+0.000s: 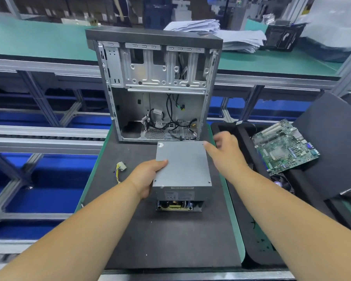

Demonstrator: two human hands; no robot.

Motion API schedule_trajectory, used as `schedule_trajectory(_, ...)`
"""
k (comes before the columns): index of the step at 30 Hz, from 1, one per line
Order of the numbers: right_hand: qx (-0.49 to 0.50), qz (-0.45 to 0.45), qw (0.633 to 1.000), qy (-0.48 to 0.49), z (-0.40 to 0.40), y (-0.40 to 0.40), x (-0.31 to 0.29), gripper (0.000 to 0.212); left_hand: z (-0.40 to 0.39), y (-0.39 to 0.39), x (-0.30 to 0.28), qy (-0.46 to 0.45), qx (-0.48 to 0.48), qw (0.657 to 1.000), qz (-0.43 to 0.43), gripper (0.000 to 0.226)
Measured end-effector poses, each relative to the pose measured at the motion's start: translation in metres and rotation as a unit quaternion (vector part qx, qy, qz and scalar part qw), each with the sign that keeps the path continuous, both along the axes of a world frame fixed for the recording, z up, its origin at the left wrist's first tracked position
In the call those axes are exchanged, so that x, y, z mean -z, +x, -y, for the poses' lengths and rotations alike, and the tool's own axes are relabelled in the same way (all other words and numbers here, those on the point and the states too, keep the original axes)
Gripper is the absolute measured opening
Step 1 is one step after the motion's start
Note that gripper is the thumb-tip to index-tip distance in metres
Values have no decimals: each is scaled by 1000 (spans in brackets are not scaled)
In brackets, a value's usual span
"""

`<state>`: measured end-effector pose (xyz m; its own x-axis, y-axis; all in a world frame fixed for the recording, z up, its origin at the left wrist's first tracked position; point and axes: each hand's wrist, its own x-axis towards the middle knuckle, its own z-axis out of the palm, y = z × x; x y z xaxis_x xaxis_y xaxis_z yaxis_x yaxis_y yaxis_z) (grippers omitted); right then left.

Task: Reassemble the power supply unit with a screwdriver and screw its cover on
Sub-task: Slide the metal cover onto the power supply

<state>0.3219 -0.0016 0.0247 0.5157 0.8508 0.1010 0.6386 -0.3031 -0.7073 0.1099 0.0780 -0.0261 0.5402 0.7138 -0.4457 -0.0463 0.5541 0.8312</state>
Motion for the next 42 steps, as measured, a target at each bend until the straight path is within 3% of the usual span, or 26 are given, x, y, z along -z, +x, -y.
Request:
schedule_trajectory(2,10,-140,982,-125,11,6,16,50,1,0,3,-7,-13,1000,2,19)
schedule_trajectory(4,-61,-243,940,-234,21,5,28,71,1,1,4,-5,-18,1000,-4,18)
schedule_trajectory(7,-113,-214,930,-276,27,1,35,101,1,2,4,1,-25,1000,-8,17)
schedule_trajectory(11,-130,-169,936,-281,22,-2,33,83,0,3,5,-7,-31,999,-13,18)
schedule_trajectory(15,-136,-167,931,-293,17,-1,32,81,2,3,4,-27,-38,999,-8,20)
schedule_trajectory(24,-125,-205,928,-286,17,-5,32,84,0,4,3,-34,-36,999,-3,15)
schedule_trajectory(30,-120,-109,937,-309,21,-3,36,74,-1,2,10,-17,-22,999,-16,20)
schedule_trajectory(32,-124,-167,932,-298,21,-4,37,71,-2,1,10,-16,-25,999,-25,19)
schedule_trajectory(36,-54,-341,927,-149,11,-2,29,37,-1,2,10,-23,-36,999,-28,19)
schedule_trajectory(39,14,-428,902,-57,-6,-5,24,36,0,3,8,-23,-43,998,-28,19)
schedule_trajectory(42,19,-458,886,-69,-20,-17,26,41,1,4,7,-26,-47,998,-30,18)
